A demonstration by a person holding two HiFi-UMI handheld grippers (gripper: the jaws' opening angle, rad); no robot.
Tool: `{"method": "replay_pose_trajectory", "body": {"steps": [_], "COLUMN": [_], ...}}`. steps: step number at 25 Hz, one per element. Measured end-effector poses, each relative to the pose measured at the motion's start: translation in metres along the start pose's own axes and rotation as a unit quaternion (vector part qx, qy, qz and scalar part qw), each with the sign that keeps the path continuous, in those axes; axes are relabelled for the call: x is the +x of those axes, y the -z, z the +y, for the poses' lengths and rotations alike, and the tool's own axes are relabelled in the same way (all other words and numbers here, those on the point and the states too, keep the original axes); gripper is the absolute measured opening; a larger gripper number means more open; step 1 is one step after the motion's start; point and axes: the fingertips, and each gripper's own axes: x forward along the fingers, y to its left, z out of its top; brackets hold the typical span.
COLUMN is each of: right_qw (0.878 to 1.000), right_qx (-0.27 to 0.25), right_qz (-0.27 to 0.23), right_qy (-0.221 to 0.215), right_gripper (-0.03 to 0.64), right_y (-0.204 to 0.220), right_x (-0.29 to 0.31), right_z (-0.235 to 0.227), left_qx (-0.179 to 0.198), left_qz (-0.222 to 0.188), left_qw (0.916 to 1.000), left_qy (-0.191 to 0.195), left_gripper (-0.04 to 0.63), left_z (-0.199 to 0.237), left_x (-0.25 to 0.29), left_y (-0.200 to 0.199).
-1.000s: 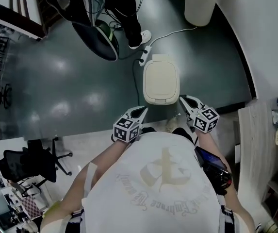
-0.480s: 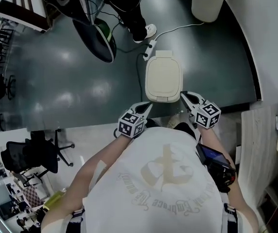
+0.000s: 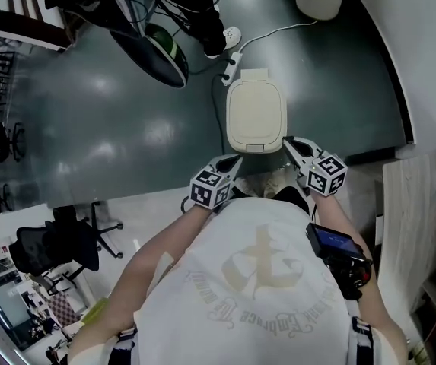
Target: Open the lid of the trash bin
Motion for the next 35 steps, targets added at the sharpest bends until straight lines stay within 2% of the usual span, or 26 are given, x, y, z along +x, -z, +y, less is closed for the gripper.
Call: {"method": "replay_pose_trajectory", "body": {"steps": [7, 15, 22, 28, 35], "right_qw": [1.000, 1.000, 0.999, 0.999, 0.998], "right_qx": [0.008, 0.011, 0.014, 0.014, 0.021], "right_qz": [0.014, 0.022, 0.027, 0.025, 0.018], "right_qy": [0.008, 0.019, 0.030, 0.044, 0.056], "right_gripper": [0.005, 0.005, 0.005, 0.006, 0.006], "right_y": [0.018, 0.024, 0.040, 0.052, 0.060], "right_x": [0.006, 0.010, 0.008, 0.004, -0.022], "right_z": [0.001, -0.006, -0.012, -0.022, -0.032], "left_qx": [0.008, 0.022, 0.057, 0.070, 0.104], "left_qz": [0.031, 0.066, 0.103, 0.114, 0.131], "left_qw": [0.9993, 0.9976, 0.9928, 0.9906, 0.9853], "left_qy": [-0.017, -0.004, -0.021, -0.025, -0.036], "left_gripper": [0.015, 0.015, 0.015, 0.015, 0.015], "left_z": [0.018, 0.018, 0.023, 0.021, 0.003], "left_x": [0.021, 0.053, 0.077, 0.093, 0.115], "left_y": [0.011, 0.027, 0.046, 0.054, 0.056]}}
